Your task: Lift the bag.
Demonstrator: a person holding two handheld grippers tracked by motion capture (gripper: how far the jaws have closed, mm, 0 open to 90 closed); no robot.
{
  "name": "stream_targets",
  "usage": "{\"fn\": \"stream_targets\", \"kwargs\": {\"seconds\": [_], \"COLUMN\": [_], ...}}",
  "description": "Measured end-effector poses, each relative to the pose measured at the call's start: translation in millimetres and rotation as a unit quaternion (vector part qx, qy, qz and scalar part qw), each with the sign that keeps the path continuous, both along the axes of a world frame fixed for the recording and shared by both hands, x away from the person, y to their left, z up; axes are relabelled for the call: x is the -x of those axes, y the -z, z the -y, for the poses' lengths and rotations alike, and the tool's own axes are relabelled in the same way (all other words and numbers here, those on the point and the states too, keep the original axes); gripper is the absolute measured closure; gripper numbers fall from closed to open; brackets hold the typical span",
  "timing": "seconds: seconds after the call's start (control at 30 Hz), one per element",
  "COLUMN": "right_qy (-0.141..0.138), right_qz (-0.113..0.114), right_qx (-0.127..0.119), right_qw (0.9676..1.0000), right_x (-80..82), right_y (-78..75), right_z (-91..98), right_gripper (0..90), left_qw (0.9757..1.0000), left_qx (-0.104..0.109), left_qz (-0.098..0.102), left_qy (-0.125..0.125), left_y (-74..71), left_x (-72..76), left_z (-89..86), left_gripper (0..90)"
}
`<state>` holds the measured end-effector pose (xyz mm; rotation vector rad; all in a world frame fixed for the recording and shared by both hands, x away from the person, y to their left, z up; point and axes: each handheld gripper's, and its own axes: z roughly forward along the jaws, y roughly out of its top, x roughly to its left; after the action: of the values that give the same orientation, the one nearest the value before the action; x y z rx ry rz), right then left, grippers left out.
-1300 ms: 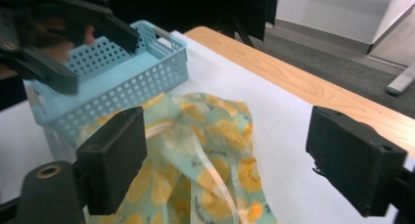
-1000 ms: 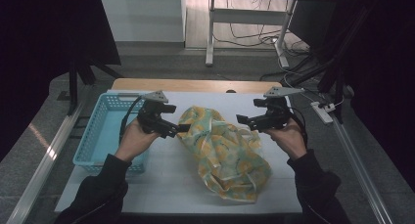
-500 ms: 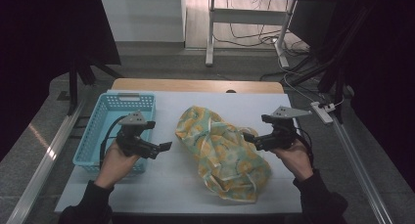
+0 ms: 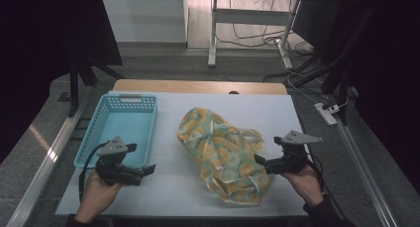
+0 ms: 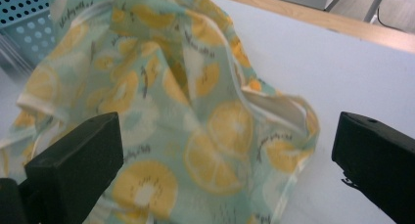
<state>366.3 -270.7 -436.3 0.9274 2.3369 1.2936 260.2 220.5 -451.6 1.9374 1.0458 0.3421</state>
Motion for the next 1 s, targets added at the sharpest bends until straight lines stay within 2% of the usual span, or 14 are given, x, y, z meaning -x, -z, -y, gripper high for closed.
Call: {"fn": "stream_targets", "kwargs": {"seconds": [0.1, 0.23, 0.4, 0.5, 0.6, 0.8, 0.87, 0.9, 1.0], "right_qy": [0.009, 0.023, 0.042, 0.053, 0.062, 0.072, 0.078, 0.078, 0.081], "right_qz": [-0.005, -0.009, -0.02, -0.026, -0.029, -0.046, -0.042, -0.046, -0.051], "right_qx": [-0.002, -0.004, -0.007, 0.008, 0.011, 0.031, 0.024, 0.025, 0.024], "right_qw": [0.9999, 0.9997, 0.9989, 0.9982, 0.9976, 0.9958, 0.9958, 0.9956, 0.9952], "right_x": [8.7, 19.4, 32.4, 41.7, 51.2, 66.4, 69.4, 70.5, 71.7], "right_y": [8.4, 18.4, 33.0, 42.4, 47.9, 61.6, 59.8, 59.7, 59.7], "right_z": [7.6, 18.0, 30.0, 36.8, 42.9, 51.8, 54.3, 55.5, 57.0], "right_gripper": [0.0, 0.0, 0.0, 0.0, 0.0, 0.0, 0.0, 0.0, 0.0], "left_qw": [0.9999, 0.9993, 0.9977, 0.9966, 0.9953, 0.9917, 0.99, 0.9892, 0.9888], "left_qx": [0.005, 0.01, -0.009, -0.012, -0.019, -0.048, -0.057, -0.056, -0.05], "left_qz": [0.005, -0.003, -0.01, -0.015, -0.022, -0.038, -0.047, -0.056, -0.059], "left_qy": [-0.013, -0.035, -0.066, -0.08, -0.092, -0.113, -0.12, -0.123, -0.128], "left_y": [7.7, 19.6, 33.4, 38.6, 47.2, 62.7, 67.3, 68.5, 68.7], "left_x": [12.9, 30.9, 52.5, 62.2, 72.0, 76.7, 77.2, 76.5, 76.6], "left_z": [-9.2, -21.6, -33.0, -38.8, -42.5, -50.5, -52.9, -54.2, -55.9], "left_gripper": [0.0, 0.0, 0.0, 0.0, 0.0, 0.0, 0.0, 0.0, 0.0]}}
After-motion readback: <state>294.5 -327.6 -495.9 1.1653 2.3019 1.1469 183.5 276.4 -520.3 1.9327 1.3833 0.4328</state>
